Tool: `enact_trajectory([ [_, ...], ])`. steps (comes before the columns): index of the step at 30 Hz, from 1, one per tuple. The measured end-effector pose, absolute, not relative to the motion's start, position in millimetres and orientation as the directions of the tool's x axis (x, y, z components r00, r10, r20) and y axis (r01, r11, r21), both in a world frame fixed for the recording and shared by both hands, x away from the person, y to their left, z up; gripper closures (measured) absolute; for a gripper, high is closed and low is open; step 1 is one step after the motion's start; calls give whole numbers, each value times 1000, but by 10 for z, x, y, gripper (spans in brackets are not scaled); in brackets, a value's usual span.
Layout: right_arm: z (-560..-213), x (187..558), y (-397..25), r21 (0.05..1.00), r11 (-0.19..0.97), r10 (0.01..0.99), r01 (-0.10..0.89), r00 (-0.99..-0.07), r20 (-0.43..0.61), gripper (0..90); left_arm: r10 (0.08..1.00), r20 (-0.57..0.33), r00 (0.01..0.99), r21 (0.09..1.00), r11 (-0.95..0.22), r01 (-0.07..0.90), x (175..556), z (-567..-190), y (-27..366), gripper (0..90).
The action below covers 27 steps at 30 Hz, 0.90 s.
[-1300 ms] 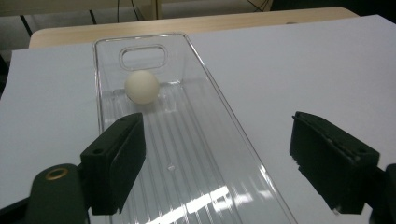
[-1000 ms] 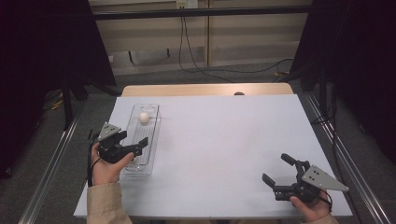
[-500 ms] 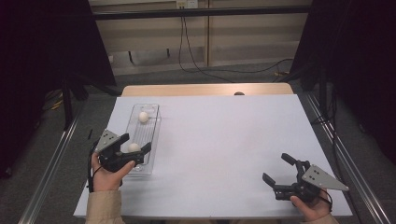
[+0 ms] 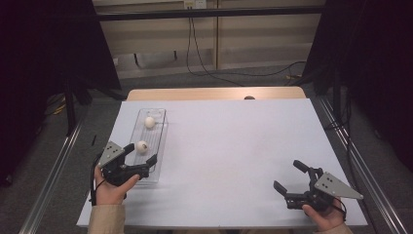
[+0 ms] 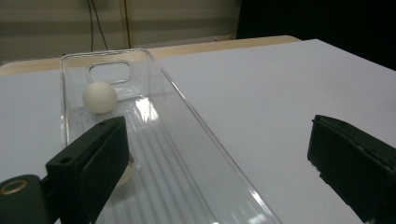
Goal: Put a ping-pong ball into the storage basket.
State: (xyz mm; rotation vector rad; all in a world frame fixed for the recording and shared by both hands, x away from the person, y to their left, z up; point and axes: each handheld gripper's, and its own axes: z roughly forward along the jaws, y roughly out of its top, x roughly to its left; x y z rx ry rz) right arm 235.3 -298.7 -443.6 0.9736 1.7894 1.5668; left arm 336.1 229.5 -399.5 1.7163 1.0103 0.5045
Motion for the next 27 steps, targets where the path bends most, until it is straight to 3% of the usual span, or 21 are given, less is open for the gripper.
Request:
enact_trajectory([
  [9,-4439,2351,-2976,986,52,815,157,-577,49,26,831,-161,533,927,-58,370,3295,-4068,2413,55],
  [27,-4445,2351,-2975,986,59,813,159,-581,45,26,828,-155,538,928,-64,367,3245,-4182,2434,50],
])
